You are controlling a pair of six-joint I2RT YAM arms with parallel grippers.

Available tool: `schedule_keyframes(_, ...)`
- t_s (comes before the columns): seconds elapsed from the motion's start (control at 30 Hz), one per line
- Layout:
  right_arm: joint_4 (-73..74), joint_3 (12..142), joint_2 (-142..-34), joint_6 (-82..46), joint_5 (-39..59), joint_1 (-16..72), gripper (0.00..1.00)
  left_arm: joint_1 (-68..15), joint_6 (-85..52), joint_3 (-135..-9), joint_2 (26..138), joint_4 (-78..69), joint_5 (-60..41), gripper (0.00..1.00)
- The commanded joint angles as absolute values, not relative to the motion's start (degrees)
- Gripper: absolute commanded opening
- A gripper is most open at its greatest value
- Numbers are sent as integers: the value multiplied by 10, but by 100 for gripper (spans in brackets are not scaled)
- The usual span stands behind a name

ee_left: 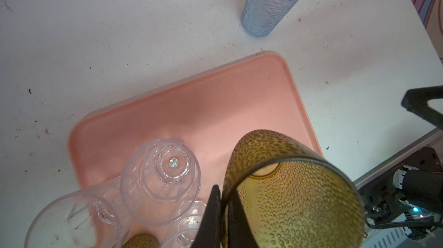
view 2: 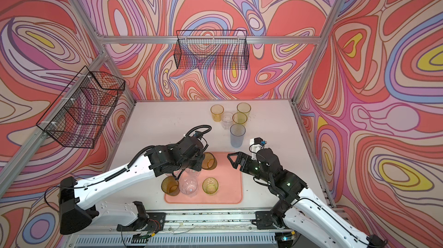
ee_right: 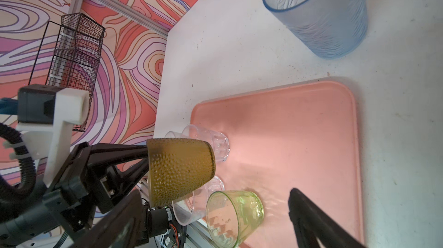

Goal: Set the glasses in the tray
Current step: 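Lift the olive glass with the left gripper and carry it over the tray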

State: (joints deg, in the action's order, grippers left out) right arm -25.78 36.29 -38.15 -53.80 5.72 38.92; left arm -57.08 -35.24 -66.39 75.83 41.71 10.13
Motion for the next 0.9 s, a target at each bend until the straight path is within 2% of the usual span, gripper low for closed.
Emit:
schedule_keyframes(0.0, -284, 353, -369, -545, 44, 386, 98, -579, -372, -650, 768, 406, 106, 0)
schedule_keyframes(0.87, -290, 340, -368, -560, 52, 386, 97, -592, -379, -656, 856, 404, 134, 0)
